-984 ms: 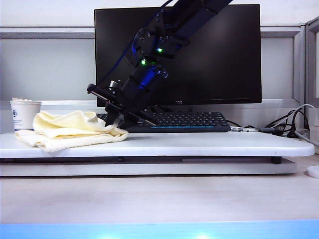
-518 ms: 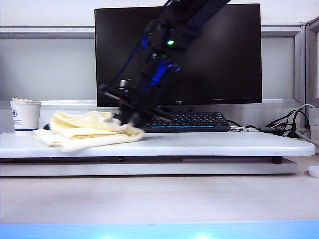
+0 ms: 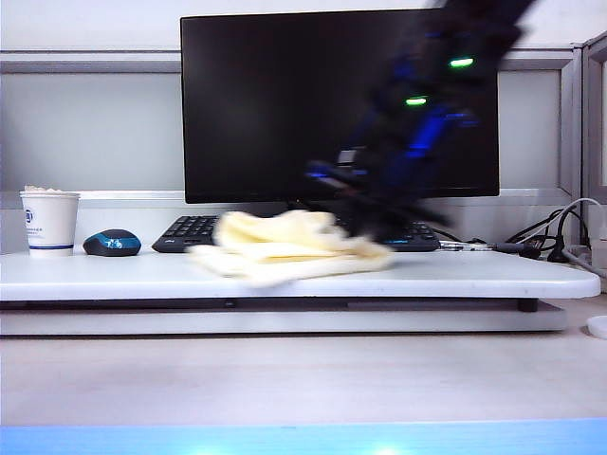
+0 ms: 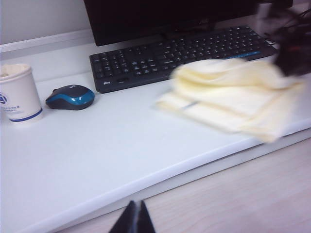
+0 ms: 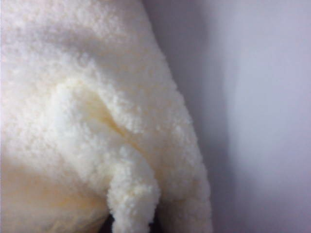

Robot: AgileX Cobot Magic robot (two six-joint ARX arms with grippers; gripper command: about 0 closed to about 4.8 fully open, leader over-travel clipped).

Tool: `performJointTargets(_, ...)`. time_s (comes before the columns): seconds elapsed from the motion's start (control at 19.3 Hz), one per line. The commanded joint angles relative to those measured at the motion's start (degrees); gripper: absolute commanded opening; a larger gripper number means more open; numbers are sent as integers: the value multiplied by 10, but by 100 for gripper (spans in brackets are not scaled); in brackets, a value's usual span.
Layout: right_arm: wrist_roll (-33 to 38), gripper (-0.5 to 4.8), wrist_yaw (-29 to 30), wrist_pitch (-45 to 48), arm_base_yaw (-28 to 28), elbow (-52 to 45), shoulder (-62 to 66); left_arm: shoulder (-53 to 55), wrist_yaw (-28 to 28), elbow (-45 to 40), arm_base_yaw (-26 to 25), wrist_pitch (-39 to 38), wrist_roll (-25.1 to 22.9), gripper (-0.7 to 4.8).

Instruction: Wipe the tabletop with a clean cloth to remove dust and stains.

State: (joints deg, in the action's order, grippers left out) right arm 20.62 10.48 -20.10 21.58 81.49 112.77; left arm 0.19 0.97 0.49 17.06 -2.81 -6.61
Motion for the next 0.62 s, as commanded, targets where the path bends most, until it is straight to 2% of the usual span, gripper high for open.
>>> performJointTargets(0.05, -17, -4, -46, -35, -43, -93, -46, 0, 3, 1, -1, 3, 0, -6)
performJointTargets(0.31, -38, -4, -40, -8, -129, -210, -133, 0, 3, 1, -1, 3, 0, -6)
performJointTargets(0.47, -59, -4, -10, -6, -188, -249, -170, 0, 3, 1, -1, 3, 0, -6)
performJointTargets(0.62, -88, -4, -6, -10, -199, -250, -189, 0, 3, 1, -1, 3, 0, -6)
